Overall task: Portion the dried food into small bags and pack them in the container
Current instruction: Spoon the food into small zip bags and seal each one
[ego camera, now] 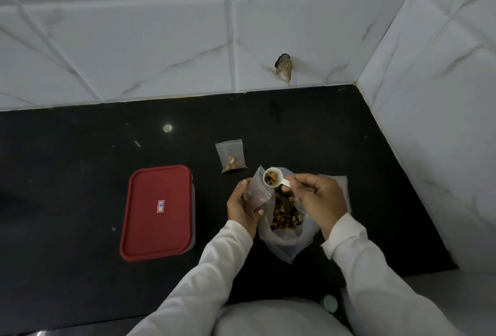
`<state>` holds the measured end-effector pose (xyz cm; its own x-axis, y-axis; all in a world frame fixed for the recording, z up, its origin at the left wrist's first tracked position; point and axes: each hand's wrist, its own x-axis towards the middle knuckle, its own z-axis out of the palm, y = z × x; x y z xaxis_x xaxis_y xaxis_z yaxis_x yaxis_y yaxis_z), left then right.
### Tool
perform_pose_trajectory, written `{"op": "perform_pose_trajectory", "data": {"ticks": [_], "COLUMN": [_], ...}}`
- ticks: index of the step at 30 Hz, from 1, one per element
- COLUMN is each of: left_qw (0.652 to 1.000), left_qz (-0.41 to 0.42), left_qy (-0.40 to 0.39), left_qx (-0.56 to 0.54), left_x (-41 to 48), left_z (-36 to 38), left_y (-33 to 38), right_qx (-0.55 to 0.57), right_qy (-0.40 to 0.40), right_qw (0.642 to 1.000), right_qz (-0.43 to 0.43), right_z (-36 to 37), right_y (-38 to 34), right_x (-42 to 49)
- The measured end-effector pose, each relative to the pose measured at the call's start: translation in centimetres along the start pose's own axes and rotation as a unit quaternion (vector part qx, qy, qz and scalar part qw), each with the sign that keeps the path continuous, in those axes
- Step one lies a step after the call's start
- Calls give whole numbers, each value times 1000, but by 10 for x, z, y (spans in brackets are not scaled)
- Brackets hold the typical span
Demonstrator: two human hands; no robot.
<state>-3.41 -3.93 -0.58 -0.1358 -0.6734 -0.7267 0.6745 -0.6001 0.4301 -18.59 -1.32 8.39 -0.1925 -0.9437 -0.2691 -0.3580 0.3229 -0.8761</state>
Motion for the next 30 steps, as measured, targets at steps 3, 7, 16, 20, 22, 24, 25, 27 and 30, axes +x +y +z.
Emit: {"op": "perform_pose_trajectory", "data": {"ticks": [3,7,16,20,22,24,25,27,30], "left_qw": [1000,999,999,999,999,999,999,999,998], "left_qz": [10,17,24,15,12,10,11,14,35], "left_qy": [-2,-16,-26,-28,-39,-45,-44,-46,-54], "left_qx": [10,26,5,-11,-13,-11,-6,3,2], "left_x": [-2,-3,-6,-6,-6,-6,-5,-6,-5], "left_z": [1,1,4,4,4,5,5,4,0], "left_y": [1,3,3,3,2,2,2,2,4], "right_qx": [-107,-210,-376,-387,-385,-366,-340,-253,-169], "right_qy": [23,34,66,102,105,119,129,157,172], "right_qw": [990,958,822,802,804,816,829,873,938], "right_qz": [-84,-194,-423,-444,-440,-432,-424,-386,-250], "right_z": [6,17,23,18,18,19,19,16,6], "right_y": [1,8,27,28,33,36,37,34,35], "right_x": [1,0,-4,-7,-6,-6,-6,-8,-9]}}
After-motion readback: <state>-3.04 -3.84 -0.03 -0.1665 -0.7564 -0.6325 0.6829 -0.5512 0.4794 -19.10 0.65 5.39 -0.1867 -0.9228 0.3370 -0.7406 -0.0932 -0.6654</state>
